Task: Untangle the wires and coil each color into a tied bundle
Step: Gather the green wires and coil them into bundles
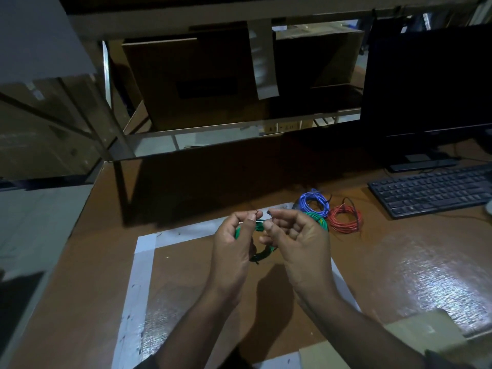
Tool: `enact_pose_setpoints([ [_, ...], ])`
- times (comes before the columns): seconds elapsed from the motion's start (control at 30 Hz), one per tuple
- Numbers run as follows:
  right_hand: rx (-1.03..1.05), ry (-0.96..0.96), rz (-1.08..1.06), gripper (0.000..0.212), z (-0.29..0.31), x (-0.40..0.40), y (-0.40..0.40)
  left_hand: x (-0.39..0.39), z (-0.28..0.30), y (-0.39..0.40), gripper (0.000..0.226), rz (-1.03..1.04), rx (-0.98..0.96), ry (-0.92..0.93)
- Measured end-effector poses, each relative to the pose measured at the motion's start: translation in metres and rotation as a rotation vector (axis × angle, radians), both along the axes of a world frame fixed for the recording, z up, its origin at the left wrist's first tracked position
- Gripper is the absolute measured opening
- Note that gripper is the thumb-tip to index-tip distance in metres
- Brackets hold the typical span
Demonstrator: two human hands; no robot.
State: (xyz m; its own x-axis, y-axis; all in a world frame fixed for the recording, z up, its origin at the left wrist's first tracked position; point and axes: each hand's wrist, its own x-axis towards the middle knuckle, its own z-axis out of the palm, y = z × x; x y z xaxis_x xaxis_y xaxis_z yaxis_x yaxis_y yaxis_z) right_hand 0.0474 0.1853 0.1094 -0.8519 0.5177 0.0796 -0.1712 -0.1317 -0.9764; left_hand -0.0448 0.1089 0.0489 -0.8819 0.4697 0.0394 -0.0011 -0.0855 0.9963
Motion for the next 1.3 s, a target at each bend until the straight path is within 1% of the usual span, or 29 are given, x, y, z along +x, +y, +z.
enact_pose_setpoints([
  [0.03, -0.045, -0.005, -0.074, 0.019, -0.013, -0.005, 0.009, 0.002, 0.008, -0.007, 0.030, -0.002, 0.039, 0.020],
  [0.07, 0.003, -0.037, -0.141, 0.013, -0.018, -0.009, 0.013, 0.004, 0.011, -0.008, 0.032, 0.001, 0.071, 0.040],
  [0.13, -0.002, -0.028, -0.207, 0.014, -0.029, -0.013, 0.019, 0.006, 0.012, -0.005, 0.032, -0.013, 0.078, 0.093],
  [0.2, -0.034, -0.011, -0.203, 0.014, -0.033, -0.014, 0.021, 0.006, 0.011, -0.002, 0.030, -0.014, 0.031, 0.082],
  [0.27, -0.054, 0.015, -0.196, 0.012, -0.032, -0.015, 0.022, 0.006, 0.011, -0.005, 0.029, -0.034, 0.073, 0.119],
  [0.4, -0.096, 0.049, -0.171, 0.008, -0.034, -0.017, 0.026, 0.008, 0.015, -0.002, 0.027, -0.014, 0.059, 0.151],
  [0.5, -0.081, 0.048, -0.150, 0.007, -0.035, -0.019, 0.029, 0.009, 0.017, -0.001, 0.024, -0.006, 0.060, 0.157],
  [0.73, -0.058, 0.054, -0.115, 0.008, -0.035, -0.017, 0.033, 0.008, 0.017, -0.001, 0.026, 0.013, 0.048, 0.175],
  [0.83, -0.041, 0.052, -0.123, 0.008, -0.035, -0.018, 0.033, 0.008, 0.018, -0.001, 0.024, 0.013, 0.045, 0.175],
  [1.03, -0.028, 0.044, -0.121, 0.008, -0.036, -0.017, 0.033, 0.010, 0.021, -0.001, 0.027, 0.013, 0.047, 0.186],
  [1.3, -0.022, 0.069, -0.128, 0.009, -0.037, -0.018, 0.033, 0.010, 0.022, -0.001, 0.023, 0.013, 0.027, 0.190],
])
